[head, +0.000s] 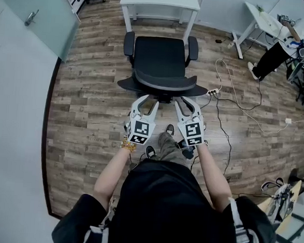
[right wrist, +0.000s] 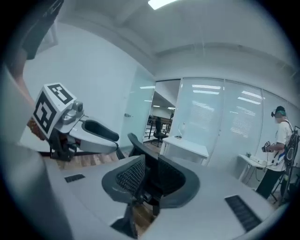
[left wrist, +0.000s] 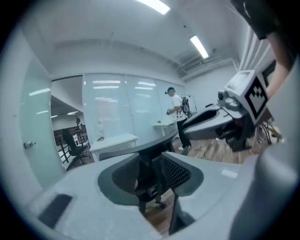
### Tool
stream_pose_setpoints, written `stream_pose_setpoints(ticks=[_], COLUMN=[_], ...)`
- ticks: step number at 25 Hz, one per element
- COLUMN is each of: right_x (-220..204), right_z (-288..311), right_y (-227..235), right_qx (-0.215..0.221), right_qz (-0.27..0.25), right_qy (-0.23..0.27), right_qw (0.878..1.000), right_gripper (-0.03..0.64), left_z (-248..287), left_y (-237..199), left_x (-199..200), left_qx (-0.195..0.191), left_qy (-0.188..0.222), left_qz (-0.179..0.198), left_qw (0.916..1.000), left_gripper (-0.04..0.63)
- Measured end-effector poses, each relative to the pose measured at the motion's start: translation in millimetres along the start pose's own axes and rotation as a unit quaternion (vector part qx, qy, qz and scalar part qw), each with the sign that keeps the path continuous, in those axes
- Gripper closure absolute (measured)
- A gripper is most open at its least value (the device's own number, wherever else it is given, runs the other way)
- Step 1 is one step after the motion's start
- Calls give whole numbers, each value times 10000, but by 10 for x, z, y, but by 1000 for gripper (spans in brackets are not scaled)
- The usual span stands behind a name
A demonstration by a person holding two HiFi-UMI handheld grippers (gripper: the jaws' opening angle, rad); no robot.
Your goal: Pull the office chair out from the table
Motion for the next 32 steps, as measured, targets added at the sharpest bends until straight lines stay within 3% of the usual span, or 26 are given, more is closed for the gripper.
stream_pose_setpoints(ticks=[3, 11, 14, 19, 24, 32], right_x=[310, 843, 997, 1127, 1066, 932], right_z=[-87, -405, -510, -577, -616, -664], right_y=[-133, -249, -206, -161, -261, -218], right_qx=[-29, -414, -562, -666, -457, -561], right_qz=[320, 1, -104, -124, -205, -44], right_qy=[452, 1299, 1470, 1634, 1515, 1361], right_qw=[9985, 9907, 9875, 9842, 9872, 9891], right_gripper=[554, 603, 607, 611, 612, 612], left_z=[-159, -662, -748, -767, -724, -708], left_y=[31, -9, -17, 81, 141, 199], left_x=[327, 876, 1012, 1156, 1166, 1141], left_qx=[112, 719, 836, 684, 614, 540], left_qy=[666, 1624, 1758, 1861, 1902, 1847], left_qz=[-493, -334, -324, -360, -467, -411], left_qw=[9965, 9835, 9803, 9795, 9787, 9804], left_gripper=[461, 549, 557, 557, 557, 557])
Point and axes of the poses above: the fingertips, and each gripper's own axes: z forward along the fingers, y to its right, x out of its top, the point moved 4 cm from there along -z, backward along the fingers, and after that the axes turned 7 degrees about -z, right-handed, at the moved point
